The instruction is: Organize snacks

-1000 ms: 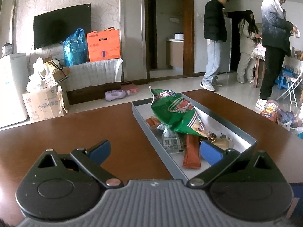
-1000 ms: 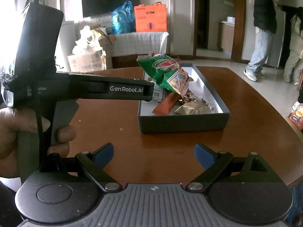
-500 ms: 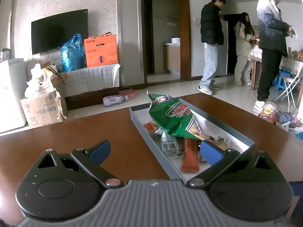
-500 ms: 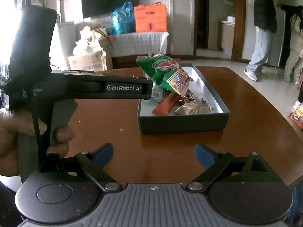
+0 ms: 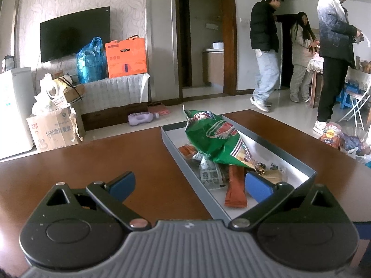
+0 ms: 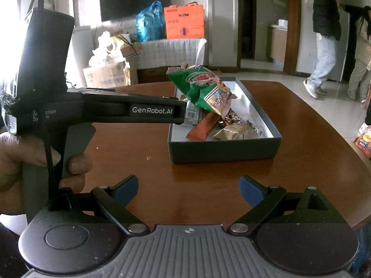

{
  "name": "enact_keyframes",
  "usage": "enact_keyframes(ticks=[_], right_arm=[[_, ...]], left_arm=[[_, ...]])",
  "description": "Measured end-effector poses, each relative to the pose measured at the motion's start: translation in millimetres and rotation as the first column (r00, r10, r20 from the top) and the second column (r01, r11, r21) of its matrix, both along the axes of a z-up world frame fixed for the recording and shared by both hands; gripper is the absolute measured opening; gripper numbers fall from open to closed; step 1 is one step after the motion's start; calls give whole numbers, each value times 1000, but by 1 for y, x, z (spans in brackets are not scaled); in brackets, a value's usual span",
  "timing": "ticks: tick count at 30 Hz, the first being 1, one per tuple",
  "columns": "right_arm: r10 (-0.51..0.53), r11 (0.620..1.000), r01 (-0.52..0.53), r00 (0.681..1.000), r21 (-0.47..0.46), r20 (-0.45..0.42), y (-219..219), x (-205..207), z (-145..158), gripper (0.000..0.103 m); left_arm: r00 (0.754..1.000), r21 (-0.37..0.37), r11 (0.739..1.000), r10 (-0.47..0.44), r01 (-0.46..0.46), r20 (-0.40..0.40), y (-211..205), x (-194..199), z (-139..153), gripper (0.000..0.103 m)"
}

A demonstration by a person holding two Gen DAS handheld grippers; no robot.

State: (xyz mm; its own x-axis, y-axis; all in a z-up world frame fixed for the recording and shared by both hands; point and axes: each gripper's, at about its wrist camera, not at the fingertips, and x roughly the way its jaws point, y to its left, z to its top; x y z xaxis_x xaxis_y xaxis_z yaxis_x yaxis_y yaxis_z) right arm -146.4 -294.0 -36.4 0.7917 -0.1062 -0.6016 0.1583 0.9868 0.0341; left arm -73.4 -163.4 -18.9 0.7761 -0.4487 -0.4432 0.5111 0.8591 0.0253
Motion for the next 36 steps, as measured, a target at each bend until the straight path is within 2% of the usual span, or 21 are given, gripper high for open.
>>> enact_keyframes(ticks=[28,32,36], right_arm=[[2,1000,-2,1000,-13,-3,1,1,-1,95],[2,1000,-2,1000,-13,-3,1,1,0,95],[1,1000,-1,1000,-12,-3,0,2,-1,95]], left_arm=[[1000,29,1000,5,-4,-17,-5,0,-5,102],[1000,-7,1000,29,-29,5,0,-1,-3,102],[1000,12,1000,20,-20,22,-3,-3,-4,102]])
